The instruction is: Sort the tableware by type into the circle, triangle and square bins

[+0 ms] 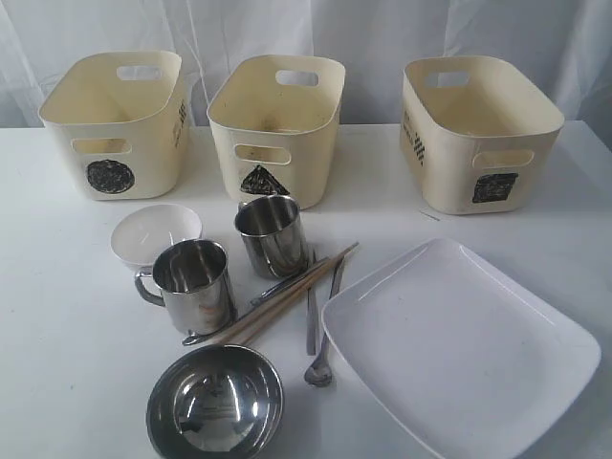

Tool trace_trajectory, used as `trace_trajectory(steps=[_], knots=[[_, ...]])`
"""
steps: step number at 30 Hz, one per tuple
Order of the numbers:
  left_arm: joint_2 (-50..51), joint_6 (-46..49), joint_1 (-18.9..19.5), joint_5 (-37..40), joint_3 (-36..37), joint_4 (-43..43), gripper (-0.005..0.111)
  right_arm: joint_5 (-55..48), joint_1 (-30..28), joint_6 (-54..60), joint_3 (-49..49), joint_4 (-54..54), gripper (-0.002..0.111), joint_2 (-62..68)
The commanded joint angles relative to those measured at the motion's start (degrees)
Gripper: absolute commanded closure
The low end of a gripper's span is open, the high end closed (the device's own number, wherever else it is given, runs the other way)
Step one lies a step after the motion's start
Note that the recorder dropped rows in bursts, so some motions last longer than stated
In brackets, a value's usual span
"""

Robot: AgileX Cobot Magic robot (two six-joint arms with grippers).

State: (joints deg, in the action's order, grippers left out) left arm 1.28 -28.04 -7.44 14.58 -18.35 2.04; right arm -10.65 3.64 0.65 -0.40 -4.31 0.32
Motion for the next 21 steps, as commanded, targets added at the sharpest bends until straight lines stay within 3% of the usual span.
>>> trace_trajectory(steps=[1,6,13,15,16,17,18,21], knots=[[7.0,9.8,-0.1,13.7,-7.1,-3.7,0.107,0.4,-0.3,-0.2,0.4,-0.1,0.108,-0.3],[22.0,18.4,-0.1,24.8,-13.3,-9.9,0.107,0.4,-0.3,-0.2,0.4,-0.1,0.108,-0.3],[43.2,28.0,-0.1,17.6,-20.3,-12.3,0.103,0.4,-0.3,-0.2,0.4,-0.1,0.108,-0.3],[50.6,30.7,-0.1,13.1,-24.6,-12.2,0.084,0.4,-0.3,-0.2,0.4,-0.1,0.108,-0.3],[55.6,30.8,-0.1,10.3,-27.7,-12.2,0.064,0.4,-0.3,-0.2,0.4,-0.1,0.108,-0.3],[57.6,30.7,-0.1,9.3,-28.9,-12.2,0.055,0.4,-0.3,-0.2,0.4,-0.1,0.108,-0.3],[63.0,30.5,-0.1,8.6,-31.9,-12.2,0.037,0.4,-0.3,-0.2,0.4,-0.1,0.108,-0.3],[73.5,30.5,-0.1,8.9,-37.5,-12.2,0.037,0.4,-0.3,-0.2,0.4,-0.1,0.108,-0.3]])
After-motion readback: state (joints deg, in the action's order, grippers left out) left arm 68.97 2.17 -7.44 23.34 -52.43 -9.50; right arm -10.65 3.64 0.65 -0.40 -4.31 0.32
